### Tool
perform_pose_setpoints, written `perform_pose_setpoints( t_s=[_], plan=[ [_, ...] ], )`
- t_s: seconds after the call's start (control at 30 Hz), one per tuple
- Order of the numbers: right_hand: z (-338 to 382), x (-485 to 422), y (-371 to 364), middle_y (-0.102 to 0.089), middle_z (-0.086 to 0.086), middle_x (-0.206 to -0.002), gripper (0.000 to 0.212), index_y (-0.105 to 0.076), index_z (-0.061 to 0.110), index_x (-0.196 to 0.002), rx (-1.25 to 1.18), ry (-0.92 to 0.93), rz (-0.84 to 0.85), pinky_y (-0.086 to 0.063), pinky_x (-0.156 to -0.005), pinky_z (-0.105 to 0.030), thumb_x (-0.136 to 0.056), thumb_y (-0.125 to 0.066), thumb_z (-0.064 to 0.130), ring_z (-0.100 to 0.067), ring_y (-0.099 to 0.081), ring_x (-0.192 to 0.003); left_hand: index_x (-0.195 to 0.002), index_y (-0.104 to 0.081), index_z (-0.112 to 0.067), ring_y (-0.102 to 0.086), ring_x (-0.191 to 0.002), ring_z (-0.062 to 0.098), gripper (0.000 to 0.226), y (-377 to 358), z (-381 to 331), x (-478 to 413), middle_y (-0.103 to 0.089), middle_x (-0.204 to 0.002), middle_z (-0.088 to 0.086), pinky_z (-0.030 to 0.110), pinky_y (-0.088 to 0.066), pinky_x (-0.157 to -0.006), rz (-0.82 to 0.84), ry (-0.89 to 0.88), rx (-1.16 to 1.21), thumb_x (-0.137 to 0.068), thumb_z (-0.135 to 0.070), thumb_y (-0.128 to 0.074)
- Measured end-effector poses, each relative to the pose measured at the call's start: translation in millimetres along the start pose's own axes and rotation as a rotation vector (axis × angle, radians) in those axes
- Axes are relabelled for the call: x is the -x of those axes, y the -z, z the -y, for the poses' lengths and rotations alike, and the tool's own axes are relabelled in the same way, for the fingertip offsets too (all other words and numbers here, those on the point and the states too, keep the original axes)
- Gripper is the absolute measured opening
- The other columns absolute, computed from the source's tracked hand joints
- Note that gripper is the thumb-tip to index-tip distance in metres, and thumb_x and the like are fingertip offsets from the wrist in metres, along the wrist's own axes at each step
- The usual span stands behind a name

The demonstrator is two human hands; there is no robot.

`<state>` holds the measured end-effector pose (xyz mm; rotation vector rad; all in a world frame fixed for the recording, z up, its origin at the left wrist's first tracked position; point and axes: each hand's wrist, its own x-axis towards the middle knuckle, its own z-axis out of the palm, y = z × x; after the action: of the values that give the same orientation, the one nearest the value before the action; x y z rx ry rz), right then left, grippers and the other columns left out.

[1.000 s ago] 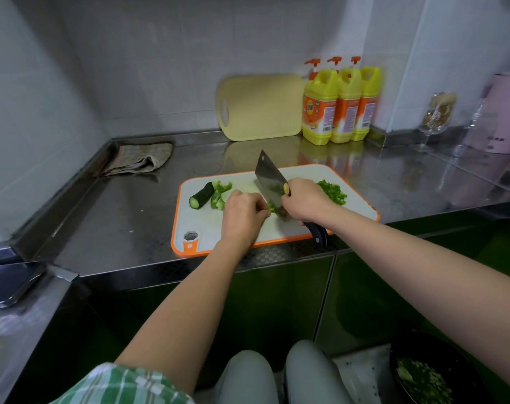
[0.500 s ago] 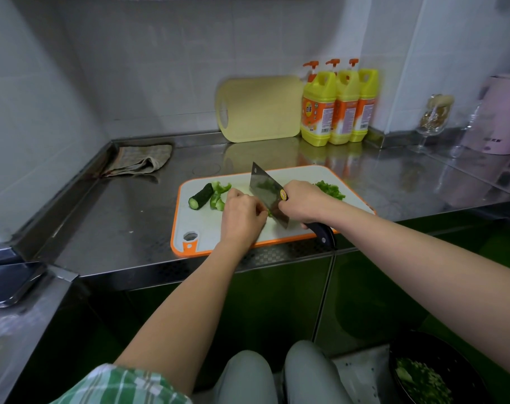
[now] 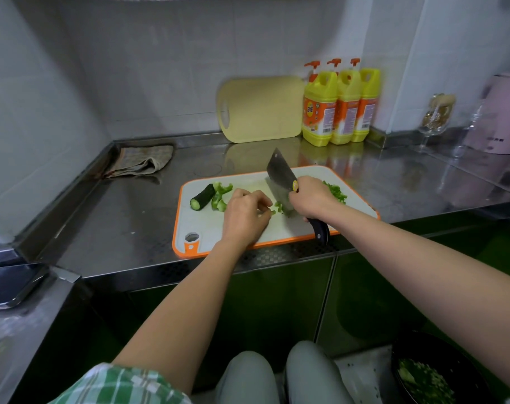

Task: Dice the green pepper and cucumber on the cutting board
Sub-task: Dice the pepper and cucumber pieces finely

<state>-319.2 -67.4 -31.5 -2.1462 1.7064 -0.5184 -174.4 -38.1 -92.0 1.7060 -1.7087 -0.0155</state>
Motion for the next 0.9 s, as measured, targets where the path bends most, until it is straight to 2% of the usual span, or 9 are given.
perform_pose_setpoints(
  t_s=[0.1, 0.2, 0.27, 0.33, 0.43, 0.6, 0.73, 0.9],
  plan=[
    [-1.4, 0.2, 9.0, -0.056, -0.015, -0.072, 0.019, -0.044, 0.009, -0.075, -0.066, 0.027, 0.029, -0.05, -0.057, -0.033, -0.094, -0.041, 0.01, -0.032, -0.061, -0.058, -0.097, -0.067, -0.024, -0.046, -0.104, 0.015, 0.017, 3.0, -0.9, 1.6, -0.058, -0.1, -0.002, 0.019, -0.029, -0.078, -0.059, 0.063, 0.019, -0.081, -0.021, -0.068],
    [6.2, 6.7, 7.8, -0.055, -0.016, -0.069, 0.014, -0.045, 0.005, -0.081, -0.111, 0.033, 0.122, -0.045, -0.049, -0.026, -0.094, -0.041, 0.009, -0.028, -0.057, -0.05, -0.1, -0.069, -0.02, -0.043, -0.114, 0.025, 0.018, 7.1, -0.8, 5.7, -0.062, -0.105, 0.004, 0.033, -0.032, -0.089, -0.107, 0.088, -0.122, -0.083, -0.018, -0.062],
    [8.7, 11.0, 0.1, -0.052, -0.016, -0.068, 0.016, -0.044, 0.006, -0.077, -0.125, 0.025, 0.186, -0.042, -0.045, -0.024, -0.092, -0.041, 0.006, -0.025, -0.054, -0.046, -0.101, -0.068, -0.022, -0.041, -0.116, 0.027, 0.018, 9.0, -1.0, 9.1, -0.062, -0.115, 0.004, 0.036, -0.03, -0.091, -0.123, 0.103, -0.21, -0.085, -0.02, -0.06],
    [4.5, 11.9, -5.1, -0.05, -0.015, -0.068, 0.013, -0.045, 0.005, -0.079, -0.135, 0.003, 0.212, -0.04, -0.043, -0.023, -0.092, -0.04, 0.004, -0.024, -0.053, -0.044, -0.103, -0.067, -0.022, -0.039, -0.117, 0.027, 0.019, 9.5, -1.3, 11.8, -0.059, -0.121, 0.004, 0.037, -0.029, -0.092, -0.104, 0.105, -0.239, -0.086, -0.021, -0.06],
    [-11.8, 5.9, 2.4, -0.052, -0.016, -0.071, 0.01, -0.05, 0.001, -0.095, -0.14, -0.062, 0.186, -0.042, -0.043, -0.024, -0.092, -0.041, 0.004, -0.024, -0.053, -0.045, -0.106, -0.068, -0.022, -0.039, -0.119, 0.025, 0.021, 9.7, -3.1, 12.9, -0.057, -0.124, 0.003, 0.036, -0.029, -0.095, -0.052, 0.081, -0.247, -0.086, -0.024, -0.061],
    [-42.6, -5.5, 22.9, -0.055, -0.014, -0.069, 0.011, -0.046, 0.006, -0.08, -0.114, -0.164, 0.078, -0.044, -0.044, -0.026, -0.09, -0.041, 0.004, -0.025, -0.054, -0.048, -0.11, -0.067, -0.024, -0.038, -0.124, 0.025, 0.024, 7.8, -5.5, 12.7, -0.055, -0.127, 0.002, 0.041, -0.027, -0.103, -0.017, 0.112, -0.289, -0.088, -0.028, -0.058],
    [-32.6, -5.8, 17.8, -0.053, -0.013, -0.066, 0.011, -0.046, 0.006, -0.081, -0.159, -0.08, 0.083, -0.043, -0.046, -0.026, -0.09, -0.041, 0.005, -0.023, -0.052, -0.045, -0.116, -0.064, -0.022, -0.037, -0.126, 0.026, 0.028, 9.0, -1.9, 11.7, -0.052, -0.132, 0.004, 0.041, -0.028, -0.104, -0.002, 0.157, -0.28, -0.09, -0.025, -0.054],
    [-10.4, 3.6, 5.4, -0.055, -0.016, -0.067, 0.016, -0.046, 0.007, -0.074, -0.184, 0.008, 0.214, -0.04, -0.042, -0.021, -0.09, -0.044, 0.005, -0.021, -0.05, -0.041, -0.121, -0.061, -0.018, -0.036, -0.126, 0.028, 0.033, 10.1, 2.4, 11.4, -0.049, -0.133, 0.008, 0.041, -0.033, -0.101, 0.017, 0.18, -0.261, -0.09, -0.028, -0.055]
  ],
)
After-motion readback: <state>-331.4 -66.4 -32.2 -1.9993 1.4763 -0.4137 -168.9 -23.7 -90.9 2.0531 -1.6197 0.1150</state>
